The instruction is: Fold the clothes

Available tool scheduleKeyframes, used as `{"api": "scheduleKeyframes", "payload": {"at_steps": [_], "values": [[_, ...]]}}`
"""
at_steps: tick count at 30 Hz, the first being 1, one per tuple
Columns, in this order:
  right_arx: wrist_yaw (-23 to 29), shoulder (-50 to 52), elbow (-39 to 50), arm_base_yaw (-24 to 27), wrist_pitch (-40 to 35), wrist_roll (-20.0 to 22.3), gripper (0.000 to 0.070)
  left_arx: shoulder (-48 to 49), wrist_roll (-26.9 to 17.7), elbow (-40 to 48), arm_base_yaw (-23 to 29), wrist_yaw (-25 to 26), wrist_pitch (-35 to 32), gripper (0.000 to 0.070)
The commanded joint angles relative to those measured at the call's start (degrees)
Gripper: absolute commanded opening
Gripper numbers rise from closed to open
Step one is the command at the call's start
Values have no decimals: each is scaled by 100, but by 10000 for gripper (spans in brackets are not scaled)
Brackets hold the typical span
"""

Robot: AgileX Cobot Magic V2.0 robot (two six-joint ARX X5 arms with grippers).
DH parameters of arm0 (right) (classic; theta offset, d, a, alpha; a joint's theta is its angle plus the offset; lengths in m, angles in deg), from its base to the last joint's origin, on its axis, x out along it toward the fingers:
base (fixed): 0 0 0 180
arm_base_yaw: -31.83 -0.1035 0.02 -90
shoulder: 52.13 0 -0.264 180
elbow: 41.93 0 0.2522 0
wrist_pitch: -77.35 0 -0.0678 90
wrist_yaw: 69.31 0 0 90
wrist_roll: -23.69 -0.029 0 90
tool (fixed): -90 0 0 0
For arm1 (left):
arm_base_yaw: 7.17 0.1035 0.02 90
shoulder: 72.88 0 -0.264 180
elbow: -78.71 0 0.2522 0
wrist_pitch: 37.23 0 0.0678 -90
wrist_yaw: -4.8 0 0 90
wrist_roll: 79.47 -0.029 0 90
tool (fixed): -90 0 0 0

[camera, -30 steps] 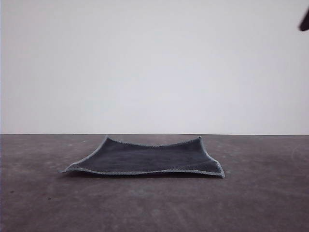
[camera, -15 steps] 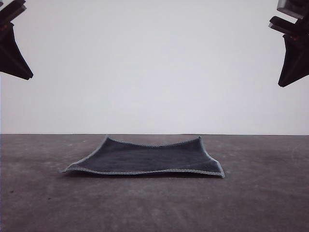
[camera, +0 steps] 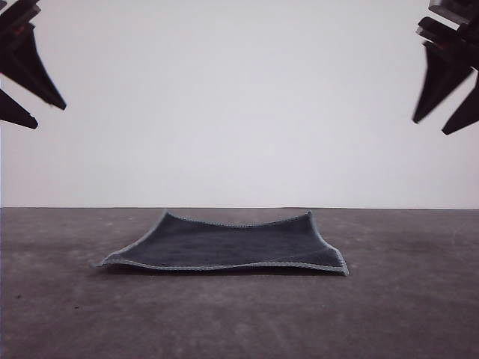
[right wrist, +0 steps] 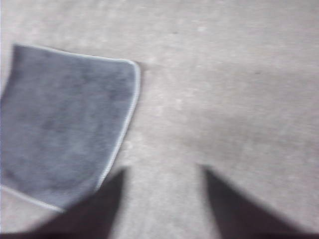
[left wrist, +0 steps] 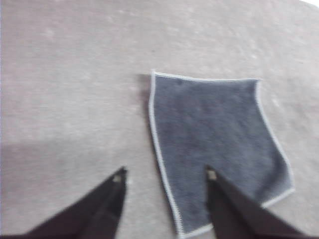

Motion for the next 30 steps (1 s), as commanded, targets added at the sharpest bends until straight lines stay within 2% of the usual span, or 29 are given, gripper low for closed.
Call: {"api": "scheduleKeyframes", "payload": {"at_steps": [1,7,10,13,25,30], "values": [[-28,-55,-85,-7,-18,35,467,-61,-39,-129,-11,120,-39,355],[-146,-133,-85,-90,-144,-61,467,-181,164,-129,-149,269,-385,354],[-372,-311,-85,-187,-326,-100,467,-443,355,-202,-337,369,-671,354],[-374,-563,-85,-262,-588,-150,467,-822,415,-386,-545,450,-815,354],[-1048,-1698,-96,-314,-1929,-518,467,-2992,350,-1853,-961,472,-752,354],[-1095,-2064,-114,-409,-2416,-628,467,-3681,256,-2413,-973,470,-672,354]]}}
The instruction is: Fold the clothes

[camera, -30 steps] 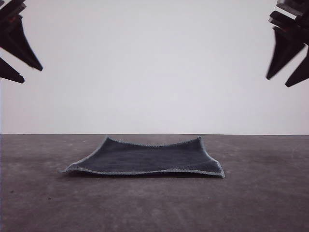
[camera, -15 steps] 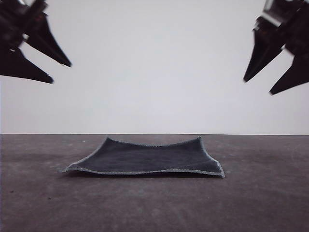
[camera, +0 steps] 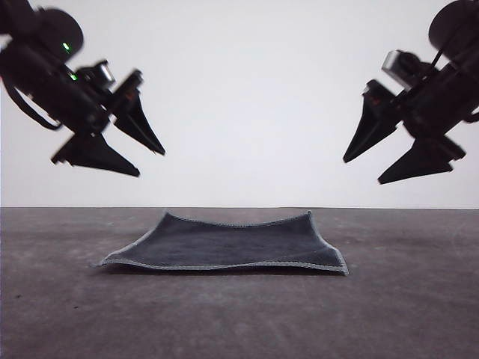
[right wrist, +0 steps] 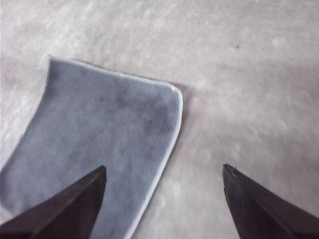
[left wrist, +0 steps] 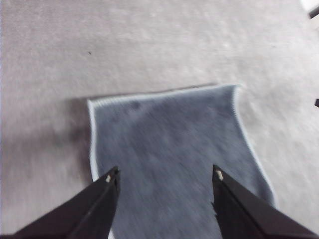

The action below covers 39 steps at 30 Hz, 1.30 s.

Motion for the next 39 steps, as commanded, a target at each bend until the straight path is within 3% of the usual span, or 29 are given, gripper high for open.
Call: {"api": "scheduleKeyframes", "payload": {"at_steps": [1,21,39], "values": [[-44,-190,-109,-35,-166,-155,467,-252,-139,-264,-15,39,1,354],[-218,-1950,-1798,-313,6,-418,467,-1368,-167,-692,-15,-282,-301,354],[-306,-2584,-2005,-395,-152,-421,466,-1707,204,-728,-36,-273,-912,354]]}}
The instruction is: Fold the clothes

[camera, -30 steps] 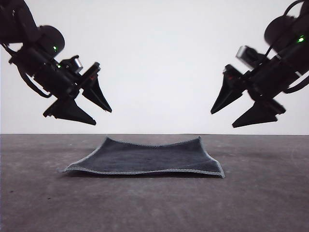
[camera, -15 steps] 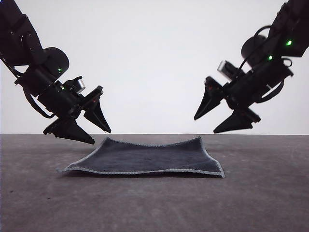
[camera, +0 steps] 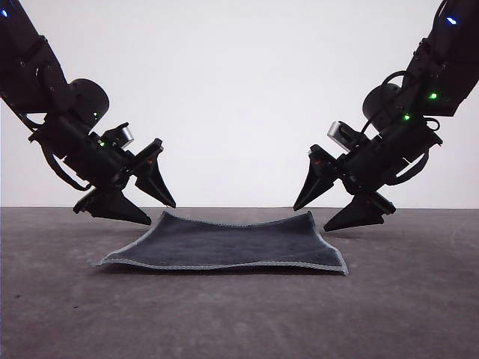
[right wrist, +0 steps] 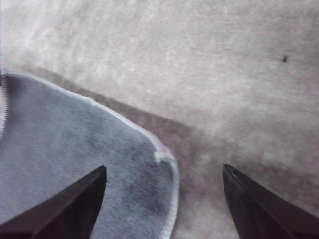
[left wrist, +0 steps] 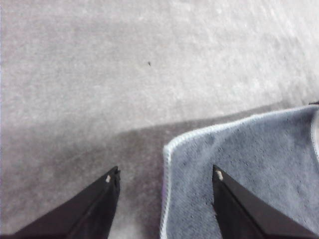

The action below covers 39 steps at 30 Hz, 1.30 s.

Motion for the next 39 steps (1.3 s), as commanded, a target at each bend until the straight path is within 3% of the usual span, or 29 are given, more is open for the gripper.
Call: {"api": "scheduleKeyframes", "payload": {"at_steps": [1,19,23,25,28,31,33,39], "values": [[-24,-148,-137,-24,-84,-39,466,-215,53,-136,-31,30,-57,354],[-8,-279,-153,-142,-219,-93,464,-625,287,-536,-243,308,-198,354],[-132,-359,-157,-147,-189,-98,386,-625,324,-567,-253,326,-178,316],[-170,-363,-157,-163,-191,-96,340,-625,322,-567,-260,326,-163,211],[-170,-364,-163,-185,-210,-83,201,-625,308,-567,-278,326,-144,23],[-170,-364,-177,-186,-209,-83,79,-625,306,-567,-284,323,-140,0],[-169,-364,-177,-186,-211,-83,37,-625,306,-567,-285,323,-137,0],[-199,-361,-243,-183,-166,-80,33,-625,306,-569,-282,317,-137,3]]}}
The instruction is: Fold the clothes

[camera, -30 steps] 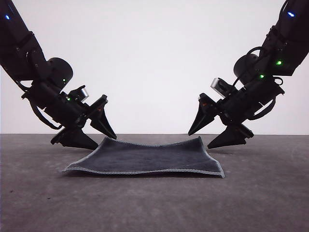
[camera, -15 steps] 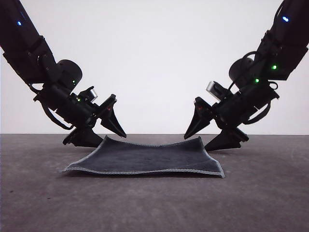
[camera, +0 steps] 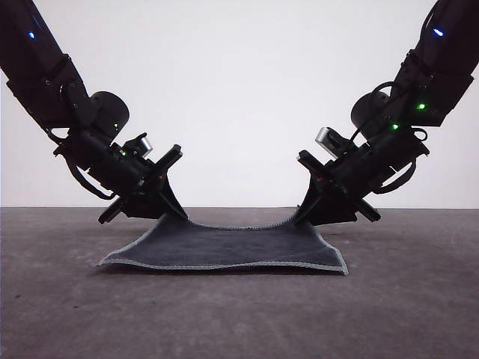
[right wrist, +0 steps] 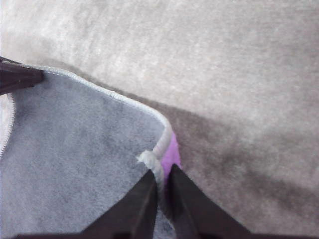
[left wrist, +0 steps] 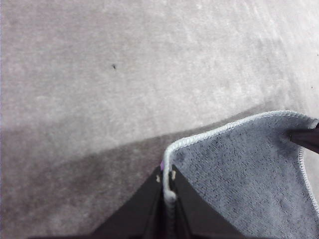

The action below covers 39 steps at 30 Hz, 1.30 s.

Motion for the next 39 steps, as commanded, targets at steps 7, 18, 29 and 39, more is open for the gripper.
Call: {"api": "scheduleKeyframes", "payload": {"at_steps": [7,18,29,39], "values": [[-375,-156,-447,0,452,92,7,-147,-346,-229,-17,18,636,4],[-437,-148,-824,-5,1780,727,7,408,-590,-366,-22,-40,1296,4],[-453,-8,-833,-17,2775,1285,7,839,-857,-369,-24,-33,2210,4],[-509,232,-843,-17,3465,1611,7,872,-1220,-369,-129,-30,2902,4]]}}
